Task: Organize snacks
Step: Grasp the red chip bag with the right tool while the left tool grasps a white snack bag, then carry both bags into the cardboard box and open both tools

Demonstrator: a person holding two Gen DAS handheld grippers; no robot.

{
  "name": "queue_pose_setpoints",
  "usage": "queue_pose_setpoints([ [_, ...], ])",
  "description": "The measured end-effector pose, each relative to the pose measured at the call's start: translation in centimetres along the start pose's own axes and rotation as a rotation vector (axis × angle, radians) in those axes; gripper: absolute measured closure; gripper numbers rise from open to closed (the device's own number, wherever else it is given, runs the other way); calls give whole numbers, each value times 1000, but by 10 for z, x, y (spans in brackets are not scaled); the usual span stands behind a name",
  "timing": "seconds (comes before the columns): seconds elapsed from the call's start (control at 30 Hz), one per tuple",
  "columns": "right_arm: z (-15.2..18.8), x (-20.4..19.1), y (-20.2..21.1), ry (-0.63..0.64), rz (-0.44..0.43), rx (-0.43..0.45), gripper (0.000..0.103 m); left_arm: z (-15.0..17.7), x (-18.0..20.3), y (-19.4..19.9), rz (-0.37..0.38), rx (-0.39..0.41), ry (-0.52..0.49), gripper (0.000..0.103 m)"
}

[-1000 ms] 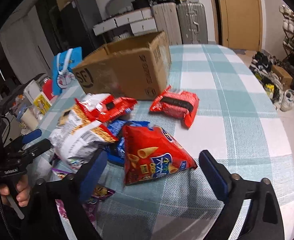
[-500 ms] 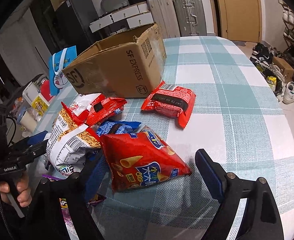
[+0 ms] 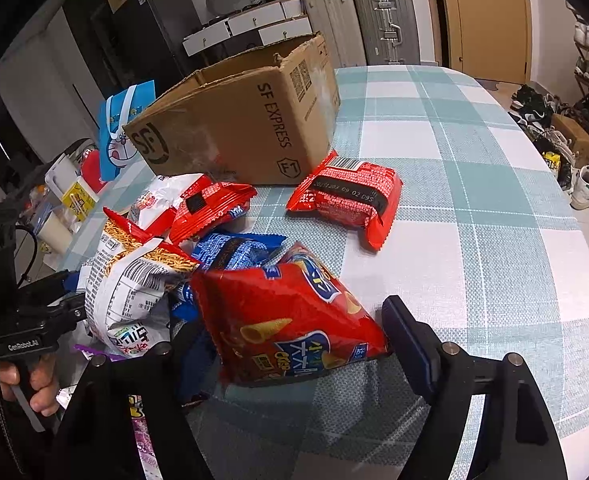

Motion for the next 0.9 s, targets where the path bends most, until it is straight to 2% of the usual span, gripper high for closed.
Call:
queue_pose_setpoints([
  [0.27,6,2,6,7,-3,-2,31,-1,-9,18,-4,54,32,53],
  [0.53,7,4,20,-20,-32,57,51,-8,-20,40,-18,113,37,53],
  [0.9,-7,7,50,-73,-85,164,52,-26,-23,56,-45,172,46,53],
])
Point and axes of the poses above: each gripper's, at about its wrist camera, not at the fingertips, and y roughly against the way its jaws point, x to its right, z to its underside, the point moved 1 cm from there along -y, roughly the way its jaws point, and after that the axes turned 11 degrees about x, right-handed, at the moved point
